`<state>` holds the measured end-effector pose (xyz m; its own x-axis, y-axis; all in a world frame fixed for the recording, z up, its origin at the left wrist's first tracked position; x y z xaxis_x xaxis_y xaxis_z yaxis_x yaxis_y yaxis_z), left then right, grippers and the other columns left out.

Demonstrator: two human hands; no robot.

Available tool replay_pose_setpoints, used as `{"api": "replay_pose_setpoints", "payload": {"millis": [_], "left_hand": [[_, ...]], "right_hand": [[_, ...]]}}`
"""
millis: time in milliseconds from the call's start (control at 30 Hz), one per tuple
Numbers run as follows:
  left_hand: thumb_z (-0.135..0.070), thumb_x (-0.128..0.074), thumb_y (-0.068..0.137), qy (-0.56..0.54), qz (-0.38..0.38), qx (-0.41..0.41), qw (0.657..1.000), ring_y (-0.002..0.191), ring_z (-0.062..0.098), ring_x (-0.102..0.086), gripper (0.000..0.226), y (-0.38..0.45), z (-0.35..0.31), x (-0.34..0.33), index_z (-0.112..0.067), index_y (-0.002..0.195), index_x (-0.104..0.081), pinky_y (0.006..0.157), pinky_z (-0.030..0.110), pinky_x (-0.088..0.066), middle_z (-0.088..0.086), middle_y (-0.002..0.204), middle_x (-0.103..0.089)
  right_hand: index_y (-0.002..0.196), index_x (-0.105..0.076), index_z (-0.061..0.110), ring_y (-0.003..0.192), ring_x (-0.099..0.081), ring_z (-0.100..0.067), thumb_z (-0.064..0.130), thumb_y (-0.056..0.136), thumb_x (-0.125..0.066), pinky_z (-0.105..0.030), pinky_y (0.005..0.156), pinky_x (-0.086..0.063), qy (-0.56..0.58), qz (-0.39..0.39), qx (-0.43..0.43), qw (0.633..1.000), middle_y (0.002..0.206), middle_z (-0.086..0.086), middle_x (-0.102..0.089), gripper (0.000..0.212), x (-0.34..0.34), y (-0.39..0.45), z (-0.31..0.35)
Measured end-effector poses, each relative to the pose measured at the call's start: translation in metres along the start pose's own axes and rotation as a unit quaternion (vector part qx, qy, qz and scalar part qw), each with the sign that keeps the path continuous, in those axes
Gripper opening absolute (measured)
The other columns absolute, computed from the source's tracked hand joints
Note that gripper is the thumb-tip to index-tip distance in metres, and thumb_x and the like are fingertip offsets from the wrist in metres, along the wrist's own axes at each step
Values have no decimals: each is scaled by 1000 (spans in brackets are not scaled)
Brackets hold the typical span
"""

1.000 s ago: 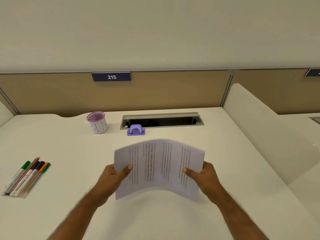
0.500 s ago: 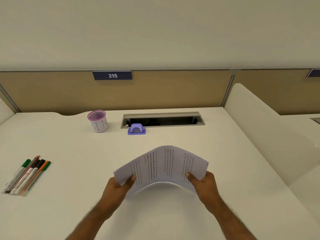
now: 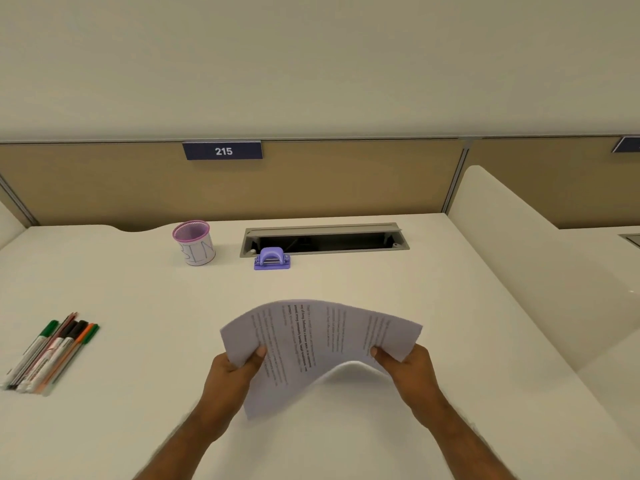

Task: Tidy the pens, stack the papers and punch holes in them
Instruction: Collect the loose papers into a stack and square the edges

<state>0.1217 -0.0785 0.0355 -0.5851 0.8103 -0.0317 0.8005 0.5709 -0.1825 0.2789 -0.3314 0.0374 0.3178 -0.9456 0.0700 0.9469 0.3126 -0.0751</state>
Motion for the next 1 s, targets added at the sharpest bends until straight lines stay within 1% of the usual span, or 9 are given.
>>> {"api": "replay_pose_setpoints", "payload": {"millis": [133, 233, 367, 433, 533, 633, 733, 833, 1000], "left_hand": [[-31, -69, 84, -45, 15, 41, 998, 95, 26, -75, 35, 6, -5, 3, -11, 113, -72, 73, 34, -60, 7, 107, -77], [-31, -71, 81, -94, 14, 64, 993, 97, 27, -74, 42, 8, -6, 3, -13, 119, -68, 77, 38, -58, 7, 110, -76], [-29, -70, 81, -160, 1, 84, 984, 100, 27, -74, 46, 9, -5, -3, -17, 125, -62, 79, 41, -58, 7, 115, -75], [-26, -69, 83, -197, 2, 89, 976, 103, 26, -72, 47, 9, -5, -9, -18, 128, -61, 80, 41, -57, 7, 119, -73], [-23, -70, 82, -253, -5, 98, 962, 104, 24, -72, 48, 8, -6, -20, -19, 129, -61, 77, 39, -58, 7, 122, -72], [-22, -70, 82, -283, -2, 115, 952, 106, 25, -72, 50, 5, -4, -34, -20, 131, -60, 78, 41, -59, 7, 123, -72], [-20, -70, 84, -307, 1, 133, 943, 109, 28, -70, 49, 0, -2, -47, -19, 131, -59, 87, 46, -56, 8, 123, -72], [-19, -71, 83, -323, -8, 150, 934, 107, 28, -71, 47, -4, 1, -55, -17, 129, -60, 90, 47, -55, 8, 121, -73], [-16, -70, 83, -311, 17, 169, 935, 109, 29, -70, 47, -6, 6, -56, -13, 130, -60, 88, 45, -56, 10, 122, -72]], "right_hand": [[102, -71, 26, 87, -73, -9, 14, 81, -76, -18, 69, -57, 26, -15, 22, 999, 97, 5, -77, 24, 6, 10, 12], [129, -54, 18, 104, -67, -20, 24, 80, -78, -36, 89, -57, 25, -59, 0, 998, 116, 0, -68, 55, 6, 15, 16], [143, -36, 18, 122, -53, -23, 32, 77, -80, -41, 106, -44, 92, -97, -78, 988, 132, -4, -52, 81, 0, 16, 12], [140, -37, 14, 115, -58, -24, 30, 79, -78, -43, 99, -49, 164, -78, -114, 977, 130, -10, -56, 76, -9, 12, 13], [122, -52, 9, 102, -66, -31, 31, 76, -75, -42, 82, -54, 258, 29, -132, 957, 123, -17, -67, 55, -34, 2, 21], [127, -61, 14, 110, -68, -28, 30, 78, -73, -39, 83, -58, 303, 118, -115, 938, 122, -9, -70, 53, -56, -7, 32], [123, -64, 18, 108, -69, -25, 13, 81, -73, -32, 78, -60, 335, 105, -110, 930, 118, -6, -72, 42, -69, -7, 38], [113, -68, 16, 100, -72, -28, -4, 85, -66, -39, 78, -60, 310, 50, -113, 943, 111, -7, -75, 35, -72, -1, 38], [107, -70, 15, 95, -73, -27, -8, 84, -64, -40, 81, -57, 267, 19, -123, 955, 106, -7, -76, 32, -62, 4, 38]]}}
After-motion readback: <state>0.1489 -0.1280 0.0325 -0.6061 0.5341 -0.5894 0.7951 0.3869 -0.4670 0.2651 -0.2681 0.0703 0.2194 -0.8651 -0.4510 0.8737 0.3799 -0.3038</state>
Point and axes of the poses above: each hand's wrist, its own y-axis towards the middle knuckle, its own x-axis out of the back of the hand, z = x × y, the point moved 2 cm from there along y, towards the middle knuckle
